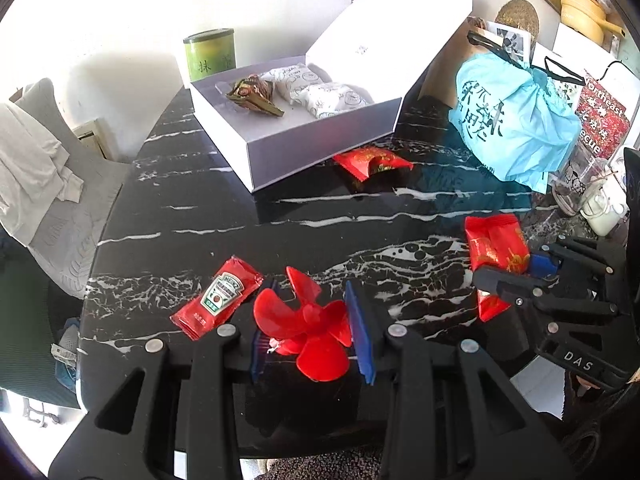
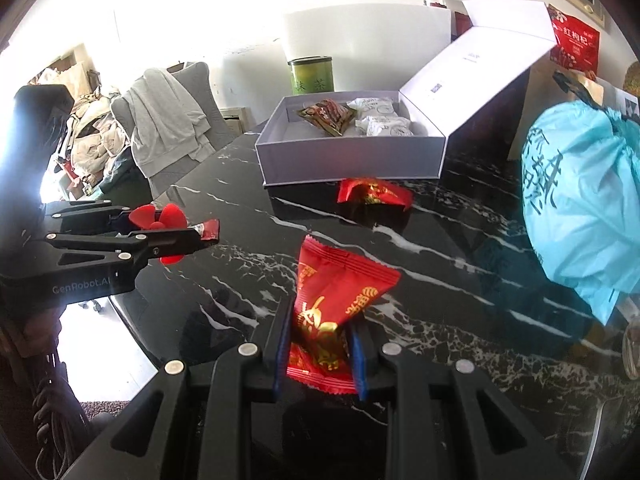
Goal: Organize objects
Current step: 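Carry the red fan toy and red candy with both grippers over the white box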
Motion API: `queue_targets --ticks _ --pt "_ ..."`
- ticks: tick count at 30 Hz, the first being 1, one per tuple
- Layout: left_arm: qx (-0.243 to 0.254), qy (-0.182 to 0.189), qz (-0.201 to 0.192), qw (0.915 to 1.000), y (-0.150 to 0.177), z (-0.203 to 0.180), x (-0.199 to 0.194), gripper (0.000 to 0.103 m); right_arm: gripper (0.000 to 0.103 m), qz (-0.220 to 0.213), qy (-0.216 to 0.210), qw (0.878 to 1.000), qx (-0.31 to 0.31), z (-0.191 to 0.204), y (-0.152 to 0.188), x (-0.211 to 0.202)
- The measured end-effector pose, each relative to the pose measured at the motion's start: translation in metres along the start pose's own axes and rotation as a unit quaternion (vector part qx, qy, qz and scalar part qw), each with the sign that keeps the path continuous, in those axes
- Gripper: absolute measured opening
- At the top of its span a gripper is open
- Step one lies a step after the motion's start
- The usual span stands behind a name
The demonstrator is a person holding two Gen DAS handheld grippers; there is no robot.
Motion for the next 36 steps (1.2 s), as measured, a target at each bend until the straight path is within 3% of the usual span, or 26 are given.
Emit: queue_targets --ticks 16,36 --pt "0.006 0.015 -0.005 0.9998 -0.037 0.000 0.006 0.034 0.025 -0.006 -0.006 1.000 -0.022 -0.004 -0.039 -0.001" --pt "0.037 0.011 -0.022 0.9990 -0.126 0.008 0.036 0.034 0.025 -0.006 -0.010 0.999 -0.046 -0.037 -0.120 0.032"
Point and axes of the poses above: each gripper's, at about its wrist camera, not at the fingertips, and x roughly the way its jaws point, z to its left, y to its underside, the point moved 9 cm from there along x, roughly the way its jaws point, and after that the axes turned 2 degrees about -z, right-handed, at the moved point
